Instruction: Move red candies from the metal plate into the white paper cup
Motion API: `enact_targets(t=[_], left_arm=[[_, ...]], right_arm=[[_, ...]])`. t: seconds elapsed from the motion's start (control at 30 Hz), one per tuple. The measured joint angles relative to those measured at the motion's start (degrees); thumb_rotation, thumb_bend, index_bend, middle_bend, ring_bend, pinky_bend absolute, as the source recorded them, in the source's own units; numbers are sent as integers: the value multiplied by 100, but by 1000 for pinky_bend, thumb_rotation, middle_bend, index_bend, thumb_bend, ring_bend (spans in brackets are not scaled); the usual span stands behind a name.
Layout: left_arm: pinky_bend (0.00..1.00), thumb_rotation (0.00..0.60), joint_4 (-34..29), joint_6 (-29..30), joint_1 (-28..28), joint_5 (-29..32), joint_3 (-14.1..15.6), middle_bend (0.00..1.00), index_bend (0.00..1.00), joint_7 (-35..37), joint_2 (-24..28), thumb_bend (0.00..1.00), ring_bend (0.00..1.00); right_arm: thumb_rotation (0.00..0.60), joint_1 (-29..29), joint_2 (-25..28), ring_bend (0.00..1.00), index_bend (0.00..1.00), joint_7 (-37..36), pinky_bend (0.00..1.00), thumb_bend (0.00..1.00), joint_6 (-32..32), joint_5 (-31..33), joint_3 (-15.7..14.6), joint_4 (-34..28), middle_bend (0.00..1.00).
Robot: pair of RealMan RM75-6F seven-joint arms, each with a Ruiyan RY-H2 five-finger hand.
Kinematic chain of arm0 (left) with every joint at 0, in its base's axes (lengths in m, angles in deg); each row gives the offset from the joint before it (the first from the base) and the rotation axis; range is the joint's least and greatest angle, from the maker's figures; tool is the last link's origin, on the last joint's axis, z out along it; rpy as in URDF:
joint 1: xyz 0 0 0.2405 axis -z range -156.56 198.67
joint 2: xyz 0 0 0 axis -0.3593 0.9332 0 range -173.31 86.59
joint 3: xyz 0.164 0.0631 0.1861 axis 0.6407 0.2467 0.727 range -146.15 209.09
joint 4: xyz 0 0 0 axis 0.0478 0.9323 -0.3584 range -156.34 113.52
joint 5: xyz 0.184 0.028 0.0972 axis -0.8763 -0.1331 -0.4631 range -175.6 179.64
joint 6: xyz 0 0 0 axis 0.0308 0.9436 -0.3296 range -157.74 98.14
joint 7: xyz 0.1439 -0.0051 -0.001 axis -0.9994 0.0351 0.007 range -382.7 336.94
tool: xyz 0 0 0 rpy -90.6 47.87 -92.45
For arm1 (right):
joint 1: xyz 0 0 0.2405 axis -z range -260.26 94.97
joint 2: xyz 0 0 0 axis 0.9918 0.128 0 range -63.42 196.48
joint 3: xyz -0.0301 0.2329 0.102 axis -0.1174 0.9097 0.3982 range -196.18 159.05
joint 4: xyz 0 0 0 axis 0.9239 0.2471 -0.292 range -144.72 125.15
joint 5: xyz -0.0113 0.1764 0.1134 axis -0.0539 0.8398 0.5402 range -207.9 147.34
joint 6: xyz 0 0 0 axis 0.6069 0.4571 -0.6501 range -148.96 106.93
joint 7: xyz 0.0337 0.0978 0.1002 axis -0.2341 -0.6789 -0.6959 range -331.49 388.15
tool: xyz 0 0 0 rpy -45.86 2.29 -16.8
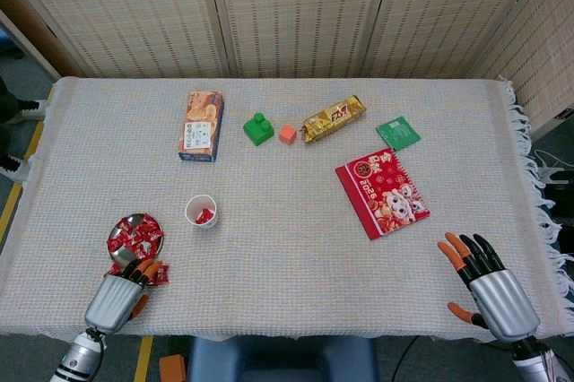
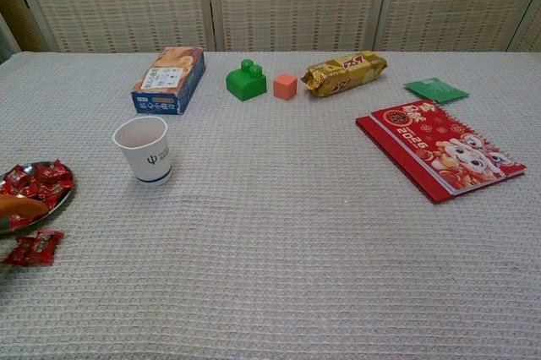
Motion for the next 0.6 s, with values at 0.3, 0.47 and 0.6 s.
enact_targets(t=[0.3,0.47,0.6], left_arm=[[759,600,35,-569,277,-86,-63,247,267,-820,-10,341,212],[829,600,89,-626,305,-80,-104,329,365,-1029,-4,350,280],[843,600,251,-590,277,-67,-130,366,401,-1035,-35,367,309]], right_arm=[[600,0,28,0,0,22,0,44,-61,57,11,-43,0],[600,6,44,0,0,17,0,45,-69,75,16,-53,0],[600,0,51,0,0,39,0,45,-118,85,9,-75,0]])
